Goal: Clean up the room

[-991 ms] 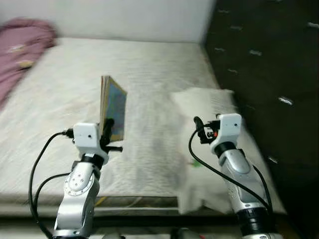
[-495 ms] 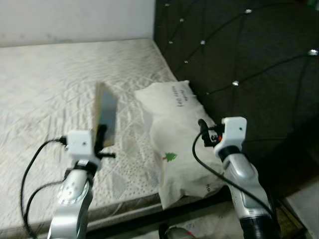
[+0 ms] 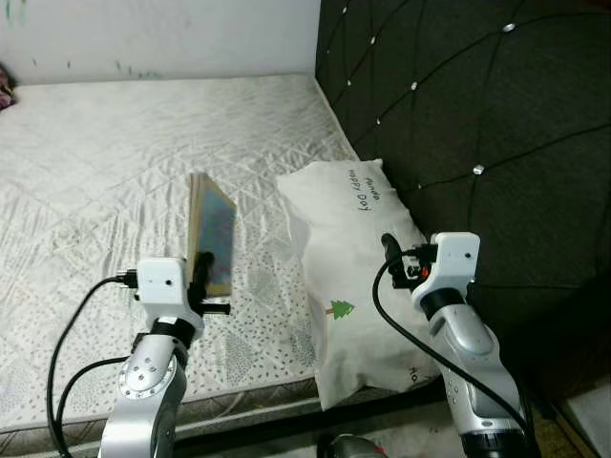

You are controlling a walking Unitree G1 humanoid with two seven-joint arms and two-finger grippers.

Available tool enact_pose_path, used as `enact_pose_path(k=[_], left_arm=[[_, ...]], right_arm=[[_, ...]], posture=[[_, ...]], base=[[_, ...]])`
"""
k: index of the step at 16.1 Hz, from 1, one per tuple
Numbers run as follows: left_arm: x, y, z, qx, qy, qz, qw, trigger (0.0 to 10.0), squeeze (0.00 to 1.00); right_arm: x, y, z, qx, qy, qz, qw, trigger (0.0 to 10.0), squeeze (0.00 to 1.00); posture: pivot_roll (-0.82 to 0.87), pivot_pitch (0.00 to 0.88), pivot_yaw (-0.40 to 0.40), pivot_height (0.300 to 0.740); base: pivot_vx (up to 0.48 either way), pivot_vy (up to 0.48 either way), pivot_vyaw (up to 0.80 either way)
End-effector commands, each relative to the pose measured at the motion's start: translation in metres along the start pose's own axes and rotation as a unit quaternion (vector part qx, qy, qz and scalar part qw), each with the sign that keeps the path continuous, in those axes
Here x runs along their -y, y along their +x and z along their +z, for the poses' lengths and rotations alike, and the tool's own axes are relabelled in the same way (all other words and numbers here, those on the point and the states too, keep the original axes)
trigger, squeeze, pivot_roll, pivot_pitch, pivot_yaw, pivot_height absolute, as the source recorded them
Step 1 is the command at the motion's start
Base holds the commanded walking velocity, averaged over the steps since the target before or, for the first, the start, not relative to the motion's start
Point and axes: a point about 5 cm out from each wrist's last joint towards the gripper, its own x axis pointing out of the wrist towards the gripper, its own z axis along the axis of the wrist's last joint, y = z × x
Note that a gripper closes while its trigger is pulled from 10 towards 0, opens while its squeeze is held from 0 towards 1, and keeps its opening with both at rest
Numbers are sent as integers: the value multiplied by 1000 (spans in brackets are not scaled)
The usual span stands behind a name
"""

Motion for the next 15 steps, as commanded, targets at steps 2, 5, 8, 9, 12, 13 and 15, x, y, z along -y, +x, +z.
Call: enact_pose_path(k=[2,5,8,9,12,13,15], left_arm=[[3,0,13,25,1,-6,1000,10000,0],[4,1,14,21,-5,-6,1000,10000,0],[4,1,15,21,-8,-2,1000,10000,0],[3,2,15,21,-8,-1,1000,10000,0],[3,2,16,22,-7,2,1000,10000,0],[2,3,16,24,-6,2,1000,10000,0],[1,5,18,27,-9,7,1000,10000,0]], right_arm=[[4,-3,4,2,3,-8,1000,10000,0],[5,-4,4,-2,3,-8,1000,10000,0],[4,-4,5,-4,3,-4,1000,10000,0],[4,-4,5,-5,3,-3,1000,10000,0],[3,-4,4,-7,3,0,1000,10000,0],[4,-4,4,-9,0,-1,1000,10000,0],[4,-4,5,-8,3,-1,1000,10000,0]], posture=[[-9,64,-9,740],[-13,69,-13,727],[-10,70,-16,689],[-9,70,-16,674],[-10,69,-16,644],[-10,69,-17,639],[-9,69,-18,639]], base=[[0,0,0],[0,0,0],[0,0,0],[0,0,0],[0,0,0],[0,0,0],[0,0,0]])
